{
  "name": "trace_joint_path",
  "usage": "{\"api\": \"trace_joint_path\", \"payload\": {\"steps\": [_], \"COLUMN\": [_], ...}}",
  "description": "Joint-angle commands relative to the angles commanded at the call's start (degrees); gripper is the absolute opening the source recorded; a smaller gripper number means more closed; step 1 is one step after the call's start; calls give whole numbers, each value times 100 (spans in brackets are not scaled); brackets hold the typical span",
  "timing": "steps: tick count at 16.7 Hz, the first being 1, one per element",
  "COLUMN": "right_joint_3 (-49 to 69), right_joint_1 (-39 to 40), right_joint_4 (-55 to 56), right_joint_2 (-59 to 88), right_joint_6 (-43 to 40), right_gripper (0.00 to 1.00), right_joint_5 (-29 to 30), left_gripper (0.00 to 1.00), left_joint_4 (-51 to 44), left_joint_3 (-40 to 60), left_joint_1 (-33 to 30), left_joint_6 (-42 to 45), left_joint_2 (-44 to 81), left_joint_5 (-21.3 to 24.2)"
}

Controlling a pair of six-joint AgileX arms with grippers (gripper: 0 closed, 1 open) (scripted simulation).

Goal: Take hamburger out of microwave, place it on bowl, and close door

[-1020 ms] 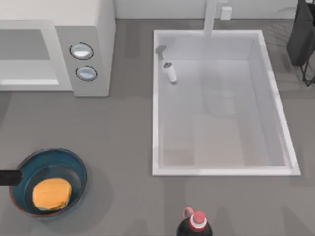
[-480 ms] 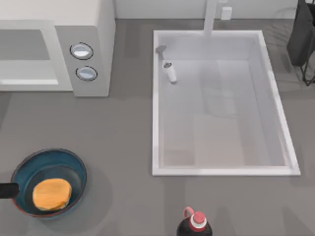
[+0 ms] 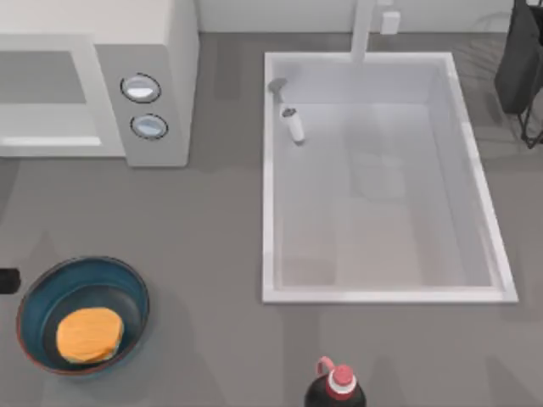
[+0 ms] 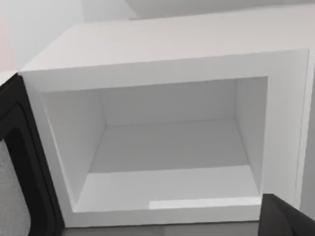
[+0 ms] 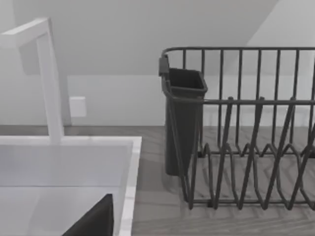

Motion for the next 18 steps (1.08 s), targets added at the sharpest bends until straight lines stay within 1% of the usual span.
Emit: {"api": "trace_joint_path", "payload": {"steps": [4, 13, 16, 18], "right_joint_3": [0, 0, 0, 0], "right_joint_1": [0, 0, 0, 0], "right_joint_4": [0, 0, 0, 0], "right_joint_2": [0, 0, 0, 0], "right_joint_6": [0, 0, 0, 0], "right_gripper": [100, 100, 100, 100], "right_joint_5": [0, 0, 0, 0], "left_gripper": [0, 0, 0, 0], "left_joint_4": [1372, 5064, 6103, 6651], "left_joint_3": [-1600, -5855, -7029, -7633], "left_joint_1": [1234, 4524, 5443, 5925], "left_joint_6": [927, 3377, 4055, 4410], "left_joint_2": [-1288, -4885, -5925, -6477], "left_joint_5": [-903, -3174, -3774, -4083]}}
